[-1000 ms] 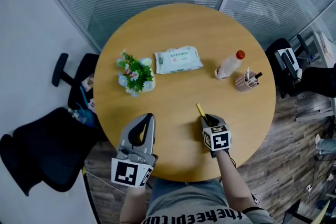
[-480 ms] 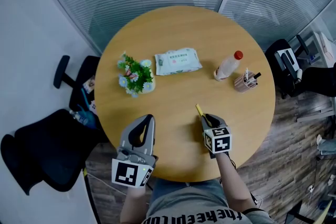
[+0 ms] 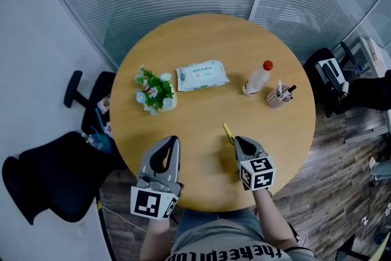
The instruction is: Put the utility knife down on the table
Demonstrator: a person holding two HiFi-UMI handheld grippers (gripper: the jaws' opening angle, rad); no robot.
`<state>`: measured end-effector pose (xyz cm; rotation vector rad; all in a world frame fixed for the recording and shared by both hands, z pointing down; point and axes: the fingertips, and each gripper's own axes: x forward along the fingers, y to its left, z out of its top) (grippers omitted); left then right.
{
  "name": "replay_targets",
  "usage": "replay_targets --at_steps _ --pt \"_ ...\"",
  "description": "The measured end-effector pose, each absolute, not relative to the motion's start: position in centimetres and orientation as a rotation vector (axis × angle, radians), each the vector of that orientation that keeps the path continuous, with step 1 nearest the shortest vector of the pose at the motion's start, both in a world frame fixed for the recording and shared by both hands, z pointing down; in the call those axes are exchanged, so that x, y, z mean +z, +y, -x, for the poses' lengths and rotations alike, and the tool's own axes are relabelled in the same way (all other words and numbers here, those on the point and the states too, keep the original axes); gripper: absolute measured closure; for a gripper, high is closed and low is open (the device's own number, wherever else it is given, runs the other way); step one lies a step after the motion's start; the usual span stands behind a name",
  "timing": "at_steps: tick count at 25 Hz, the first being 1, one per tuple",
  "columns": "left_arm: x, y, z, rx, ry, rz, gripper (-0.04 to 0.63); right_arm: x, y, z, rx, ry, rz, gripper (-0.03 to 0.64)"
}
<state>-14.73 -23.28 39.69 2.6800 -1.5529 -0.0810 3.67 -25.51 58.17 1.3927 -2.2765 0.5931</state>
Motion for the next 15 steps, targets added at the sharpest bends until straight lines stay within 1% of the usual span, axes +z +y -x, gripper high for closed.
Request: replay_targets --at_steps 15 --pt "37.9 -20.3 11.6 -0.101 -1.533 -2.729 0.584 51.1 -22.4 -5.9 0.451 -2.441 -1.463 0.615"
